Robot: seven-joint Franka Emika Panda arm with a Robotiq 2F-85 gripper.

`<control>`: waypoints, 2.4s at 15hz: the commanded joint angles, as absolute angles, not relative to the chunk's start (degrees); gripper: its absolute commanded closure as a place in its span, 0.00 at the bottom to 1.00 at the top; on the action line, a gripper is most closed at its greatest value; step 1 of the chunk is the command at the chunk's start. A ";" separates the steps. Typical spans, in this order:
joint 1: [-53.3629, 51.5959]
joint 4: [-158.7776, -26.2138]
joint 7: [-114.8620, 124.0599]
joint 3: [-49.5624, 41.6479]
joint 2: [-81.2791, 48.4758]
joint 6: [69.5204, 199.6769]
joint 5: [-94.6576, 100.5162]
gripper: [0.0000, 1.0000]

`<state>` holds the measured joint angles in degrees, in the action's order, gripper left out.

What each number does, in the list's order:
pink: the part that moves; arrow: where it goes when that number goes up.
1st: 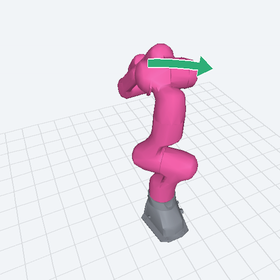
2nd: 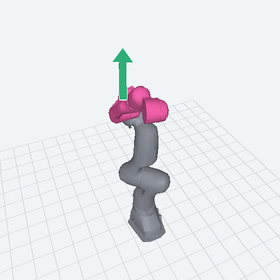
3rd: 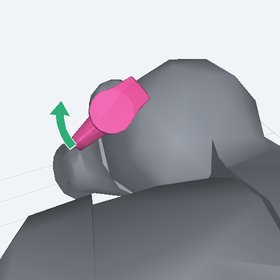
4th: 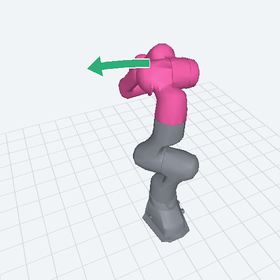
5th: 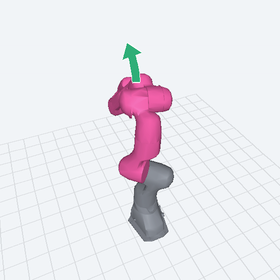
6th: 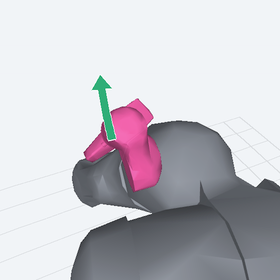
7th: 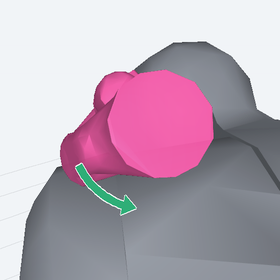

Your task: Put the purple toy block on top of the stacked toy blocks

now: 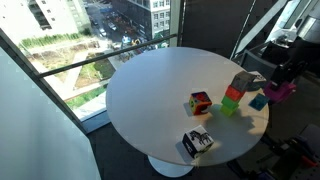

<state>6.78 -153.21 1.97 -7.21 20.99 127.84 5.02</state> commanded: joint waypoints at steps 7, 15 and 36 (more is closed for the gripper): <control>6.95 -150.95 1.38 -6.44 23.33 126.38 4.23 0.69; 6.49 -146.46 2.19 -5.01 25.43 124.10 4.37 0.69; 5.28 -137.49 5.10 -1.73 16.49 122.94 4.72 0.69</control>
